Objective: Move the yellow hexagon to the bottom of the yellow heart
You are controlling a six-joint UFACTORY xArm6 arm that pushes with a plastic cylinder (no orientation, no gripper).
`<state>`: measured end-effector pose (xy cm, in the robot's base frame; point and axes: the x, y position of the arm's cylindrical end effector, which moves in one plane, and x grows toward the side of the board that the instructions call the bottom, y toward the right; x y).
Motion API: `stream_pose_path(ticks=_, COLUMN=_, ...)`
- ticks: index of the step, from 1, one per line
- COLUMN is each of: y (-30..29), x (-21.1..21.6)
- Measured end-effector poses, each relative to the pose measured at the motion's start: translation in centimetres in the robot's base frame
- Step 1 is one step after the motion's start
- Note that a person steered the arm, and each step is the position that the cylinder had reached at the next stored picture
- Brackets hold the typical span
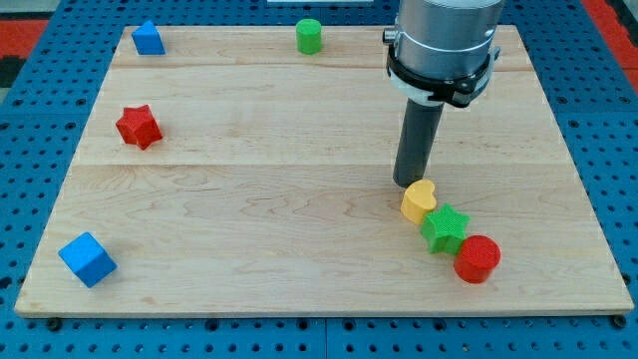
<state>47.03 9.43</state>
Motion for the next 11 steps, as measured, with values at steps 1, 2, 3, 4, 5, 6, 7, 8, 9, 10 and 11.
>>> stream_pose_path(ticks=1, y=-0.1, x=0.2)
stream_pose_path(ticks=2, y=-0.1, x=0.3)
stream_pose_path(ticks=3, y=0.6, x=-1.3)
stream_pose_path(ticks=4, y=5.5, x=-7.6)
stream_pose_path(ticks=5, y=9.7, x=-14.8)
stream_pose_path(ticks=6, y=13.6, x=-20.9)
stream_pose_path(ticks=7, y=14.8, x=-25.2)
stream_pose_path(ticks=8, y=13.8, x=-26.9)
stream_pose_path(ticks=9, y=10.8, x=-26.8)
stream_pose_path(ticks=10, y=6.2, x=-26.3)
stream_pose_path(ticks=11, y=1.5, x=-24.7)
